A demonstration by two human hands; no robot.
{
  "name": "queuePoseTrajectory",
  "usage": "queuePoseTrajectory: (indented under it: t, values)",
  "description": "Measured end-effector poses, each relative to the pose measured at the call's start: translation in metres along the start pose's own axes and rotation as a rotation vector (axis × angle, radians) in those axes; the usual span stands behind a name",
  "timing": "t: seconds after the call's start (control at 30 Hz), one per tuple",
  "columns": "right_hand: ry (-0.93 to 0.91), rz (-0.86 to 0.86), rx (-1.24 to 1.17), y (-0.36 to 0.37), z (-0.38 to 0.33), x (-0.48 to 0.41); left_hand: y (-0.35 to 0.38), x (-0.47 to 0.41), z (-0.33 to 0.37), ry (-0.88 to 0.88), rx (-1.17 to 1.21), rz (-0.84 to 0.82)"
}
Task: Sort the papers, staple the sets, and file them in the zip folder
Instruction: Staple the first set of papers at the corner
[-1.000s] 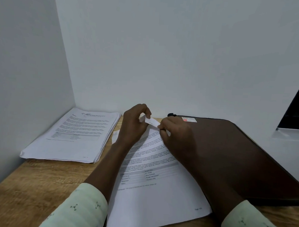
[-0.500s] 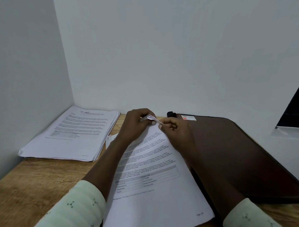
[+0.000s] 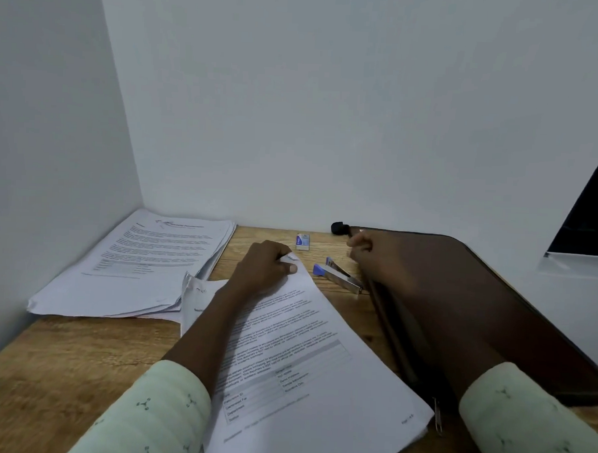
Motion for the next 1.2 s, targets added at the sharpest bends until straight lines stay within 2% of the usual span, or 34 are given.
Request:
queuePoseTrajectory:
  t: [0.07,0.17,0.37,0.43,0.47,0.57,0.6,0.67,0.8,0.93,1.0,1.1,1.2]
  values:
    - [0.030,-0.119,0.243,0.016,0.001,-0.005,0.006,-0.001,0.002,0.009,-0.010,-0.024]
    - [-0.009,-0.178,0.511,0.034,-0.009,-0.006,0.014,0.000,0.006,0.040,0.014,-0.064]
    - [-0.004,-0.226,0.556,0.048,-0.011,-0.015,0.021,0.000,0.007,0.066,0.087,-0.100]
    - [0.005,-0.209,0.374,0.037,-0.010,-0.014,0.020,0.000,0.007,0.058,0.102,-0.101]
    - [0.016,-0.199,0.184,0.031,-0.007,-0.013,0.019,0.000,0.005,0.053,0.115,-0.099]
    - [0.150,-0.386,-0.709,0.039,-0.004,0.004,0.020,0.001,0.003,0.037,0.138,-0.113]
    - [0.187,-0.465,-0.909,0.044,-0.007,0.010,0.021,0.002,0.003,0.038,0.140,-0.121]
    - [0.197,-0.583,-1.042,0.049,-0.011,0.018,0.022,0.001,0.005,0.044,0.149,-0.131]
    - [0.174,-0.669,-0.977,0.057,-0.011,0.022,0.020,0.001,0.005,0.058,0.204,-0.121]
    - [0.176,-0.661,-0.954,0.060,-0.011,0.023,0.019,0.001,0.004,0.052,0.240,-0.103]
    - [0.135,-0.600,-0.806,0.056,-0.009,0.019,0.019,0.001,0.003,0.054,0.263,-0.114]
    - [0.034,-0.506,-0.415,0.045,-0.008,0.013,0.019,0.001,0.003,0.054,0.313,-0.127]
    - [-0.034,-0.469,-0.257,0.038,-0.010,0.010,0.021,0.003,0.002,0.026,0.385,-0.137]
Point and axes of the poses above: each hand's wrist, its own x-axis away from the middle knuckle, its own y-axis out of the palm, z = x × y, the point moved 10 cm from there along -x, towards the middle knuckle, and after that the axes turned 8 degrees about -z, right-handed, at the moved point
